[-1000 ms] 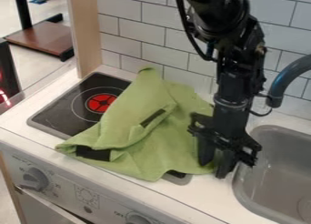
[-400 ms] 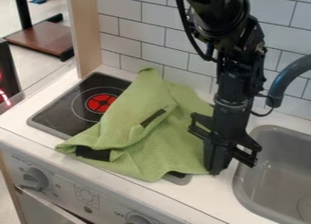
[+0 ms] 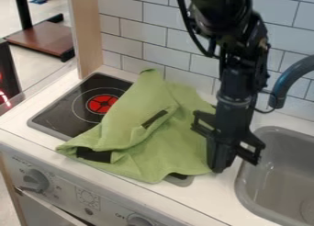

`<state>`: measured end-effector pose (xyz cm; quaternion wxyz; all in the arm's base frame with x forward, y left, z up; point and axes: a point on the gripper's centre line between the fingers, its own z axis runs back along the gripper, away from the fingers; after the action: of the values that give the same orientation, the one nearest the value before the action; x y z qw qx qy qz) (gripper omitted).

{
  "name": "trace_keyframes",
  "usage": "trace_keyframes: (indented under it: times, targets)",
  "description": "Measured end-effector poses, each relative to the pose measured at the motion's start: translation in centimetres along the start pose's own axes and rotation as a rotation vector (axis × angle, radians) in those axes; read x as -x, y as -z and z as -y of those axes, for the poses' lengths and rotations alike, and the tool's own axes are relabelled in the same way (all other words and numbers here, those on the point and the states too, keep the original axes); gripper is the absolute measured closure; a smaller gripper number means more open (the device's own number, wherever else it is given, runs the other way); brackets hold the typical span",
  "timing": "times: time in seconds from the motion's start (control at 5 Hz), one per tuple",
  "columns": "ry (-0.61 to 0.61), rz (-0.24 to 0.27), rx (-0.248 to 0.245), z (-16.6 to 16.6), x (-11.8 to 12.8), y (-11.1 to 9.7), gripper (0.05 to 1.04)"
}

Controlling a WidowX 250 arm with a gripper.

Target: Folded the cloth on top of the burner

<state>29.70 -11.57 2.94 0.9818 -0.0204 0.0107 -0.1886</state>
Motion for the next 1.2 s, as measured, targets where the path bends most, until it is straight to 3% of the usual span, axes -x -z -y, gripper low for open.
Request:
trace_keyframes:
  times: [0.4, 0.8, 1.2]
  targets:
    - [-0.053, 0.068, 0.017, -1.9, 0.7, -3.4, 1.036]
    - [-0.234, 0.102, 0.031, -7.6, 2.1, -4.8, 1.036]
    - [-0.496, 0.134, 0.062, -13.8, 5.9, -5.1, 1.036]
